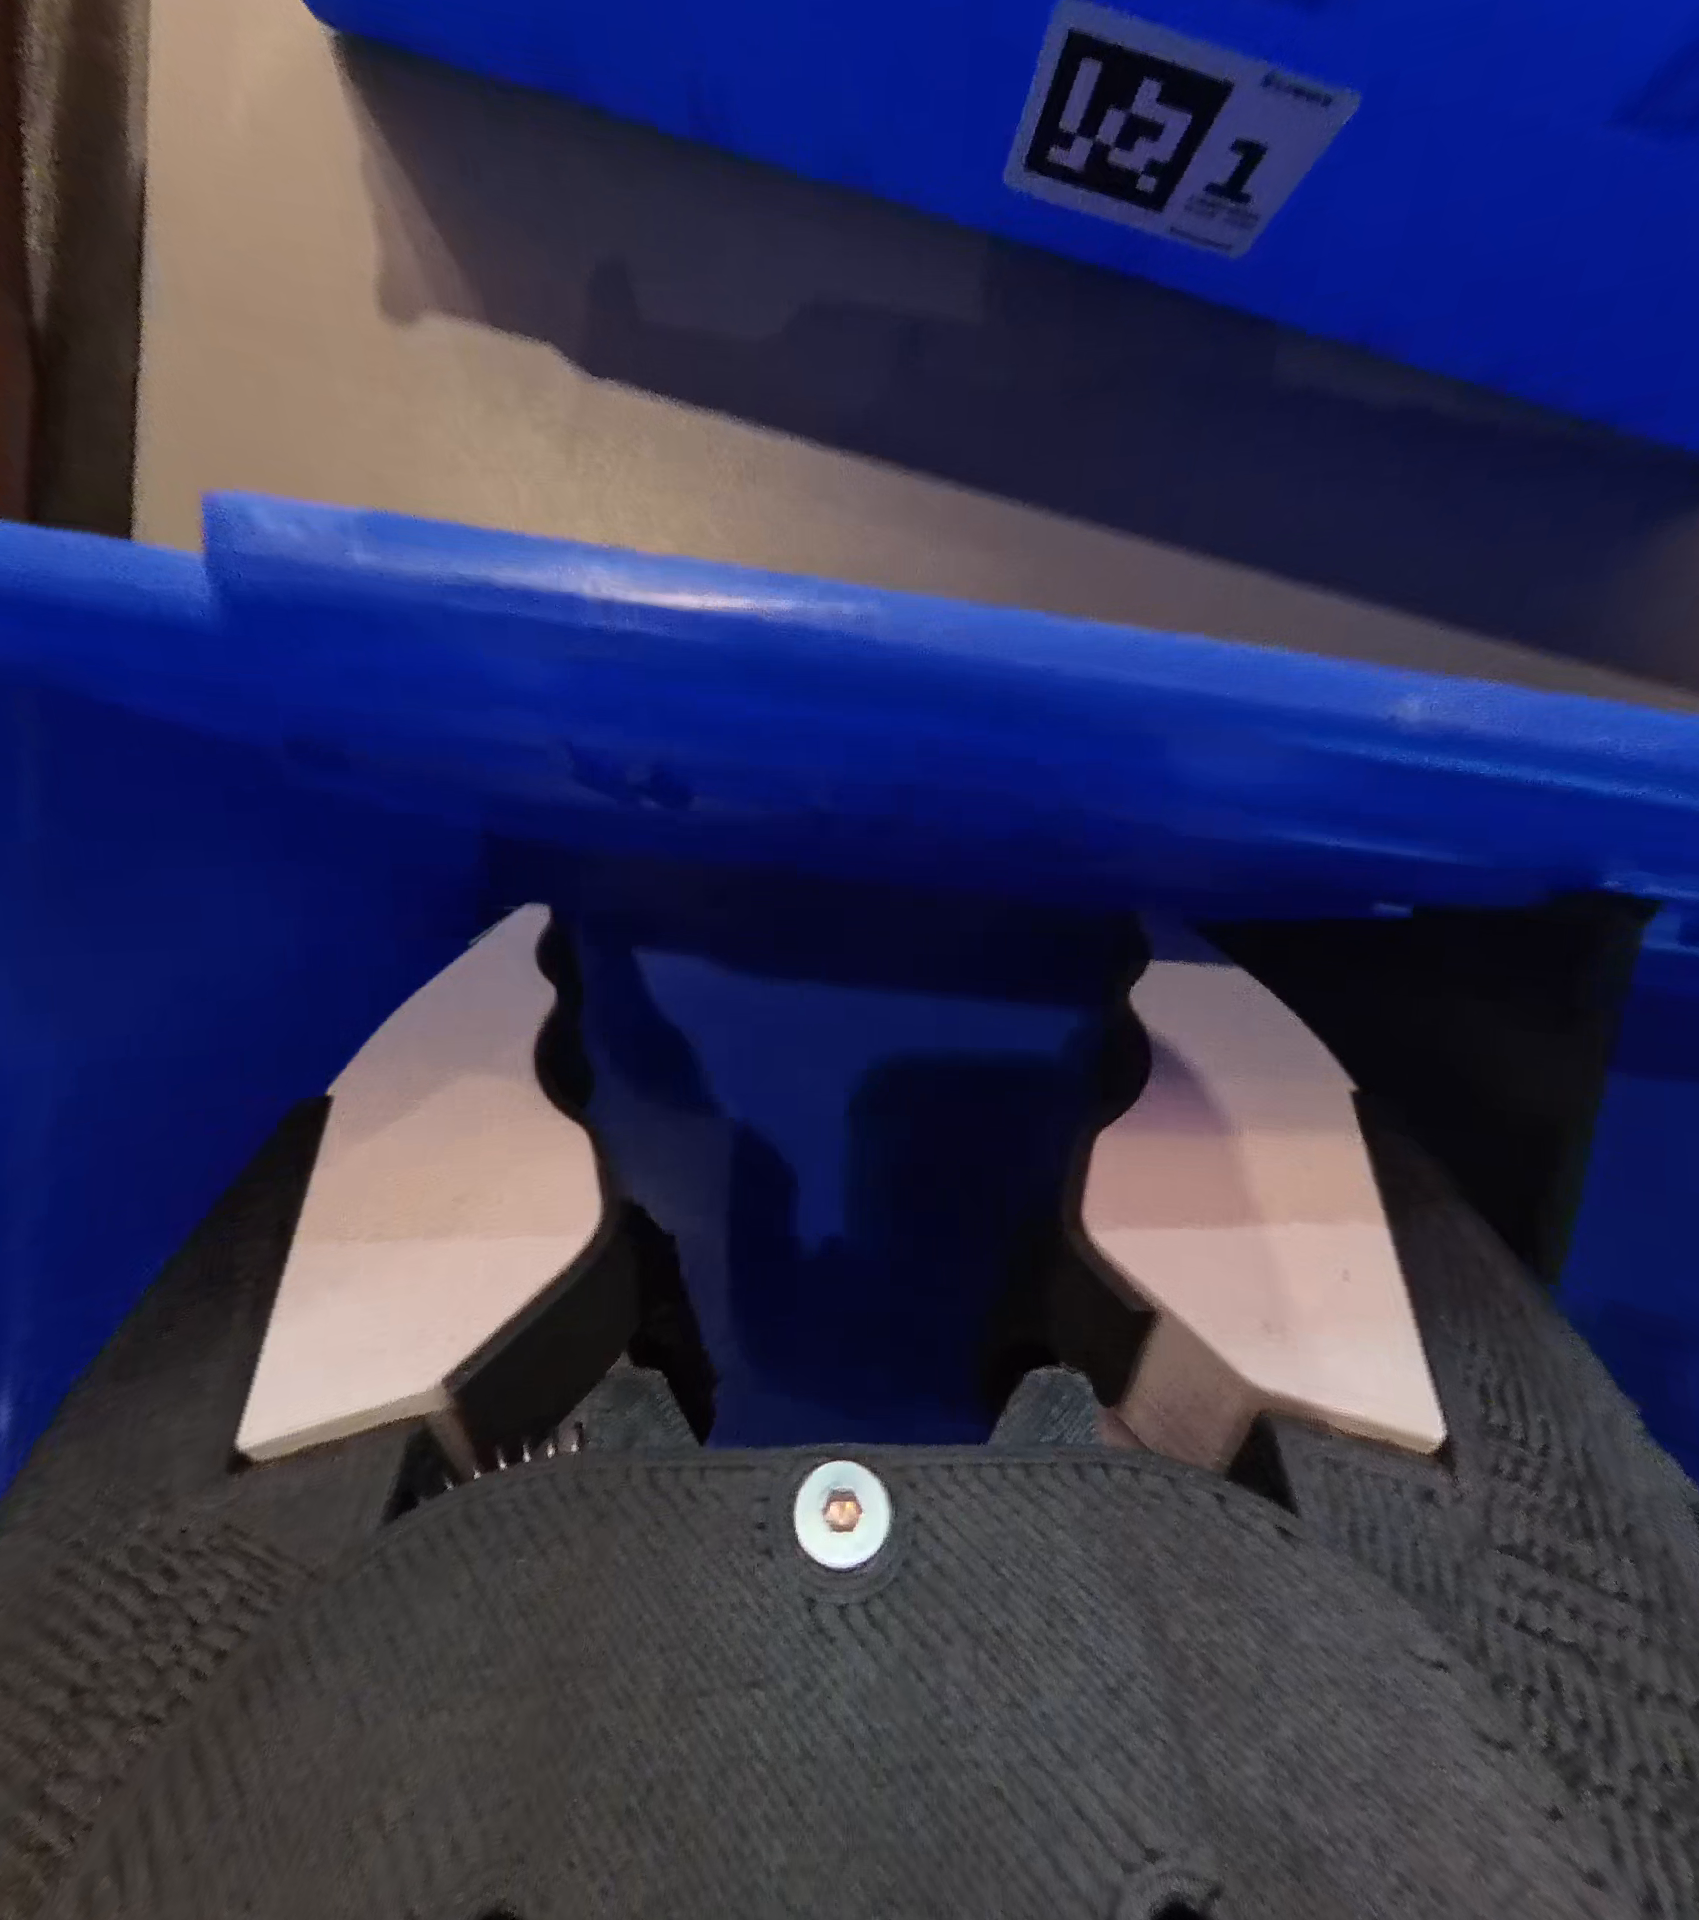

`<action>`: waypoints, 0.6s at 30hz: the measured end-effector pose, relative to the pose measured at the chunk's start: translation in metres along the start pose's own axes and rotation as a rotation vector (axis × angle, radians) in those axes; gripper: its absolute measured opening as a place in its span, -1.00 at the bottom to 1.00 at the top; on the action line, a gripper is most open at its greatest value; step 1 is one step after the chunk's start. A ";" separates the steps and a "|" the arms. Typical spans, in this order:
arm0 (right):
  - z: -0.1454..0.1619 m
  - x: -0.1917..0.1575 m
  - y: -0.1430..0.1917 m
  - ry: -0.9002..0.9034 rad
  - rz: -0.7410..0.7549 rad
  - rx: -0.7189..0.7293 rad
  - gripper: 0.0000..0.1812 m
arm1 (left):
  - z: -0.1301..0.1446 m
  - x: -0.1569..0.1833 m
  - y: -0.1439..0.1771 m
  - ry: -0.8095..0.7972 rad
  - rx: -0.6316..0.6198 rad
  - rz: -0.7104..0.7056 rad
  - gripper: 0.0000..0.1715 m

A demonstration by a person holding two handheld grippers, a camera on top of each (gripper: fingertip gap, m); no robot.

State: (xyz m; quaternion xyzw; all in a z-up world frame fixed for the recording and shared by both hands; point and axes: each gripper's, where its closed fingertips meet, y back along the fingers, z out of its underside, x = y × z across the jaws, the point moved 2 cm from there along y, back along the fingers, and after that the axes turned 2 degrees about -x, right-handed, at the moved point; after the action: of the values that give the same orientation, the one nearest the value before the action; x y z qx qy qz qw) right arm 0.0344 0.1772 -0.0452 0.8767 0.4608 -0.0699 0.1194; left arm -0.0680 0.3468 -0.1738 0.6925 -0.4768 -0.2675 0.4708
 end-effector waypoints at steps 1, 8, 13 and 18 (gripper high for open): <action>0.000 0.000 0.001 0.000 0.002 0.002 -0.35 | 0.001 0.000 -0.002 -0.010 -0.005 -0.010 0.15; -0.002 -0.001 0.002 0.005 0.009 0.014 -0.36 | 0.000 0.000 -0.007 -0.072 -0.039 -0.055 0.23; -0.002 0.000 0.003 0.009 0.013 0.019 -0.36 | 0.004 -0.003 -0.002 -0.104 -0.081 -0.068 0.22; -0.003 -0.002 0.003 0.005 0.007 0.016 -0.36 | -0.001 -0.007 0.014 -0.117 -0.019 -0.052 0.15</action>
State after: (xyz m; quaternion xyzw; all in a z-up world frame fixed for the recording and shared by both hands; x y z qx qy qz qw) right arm 0.0362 0.1744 -0.0416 0.8793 0.4576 -0.0711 0.1114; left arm -0.0761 0.3523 -0.1615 0.6833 -0.4829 -0.3240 0.4415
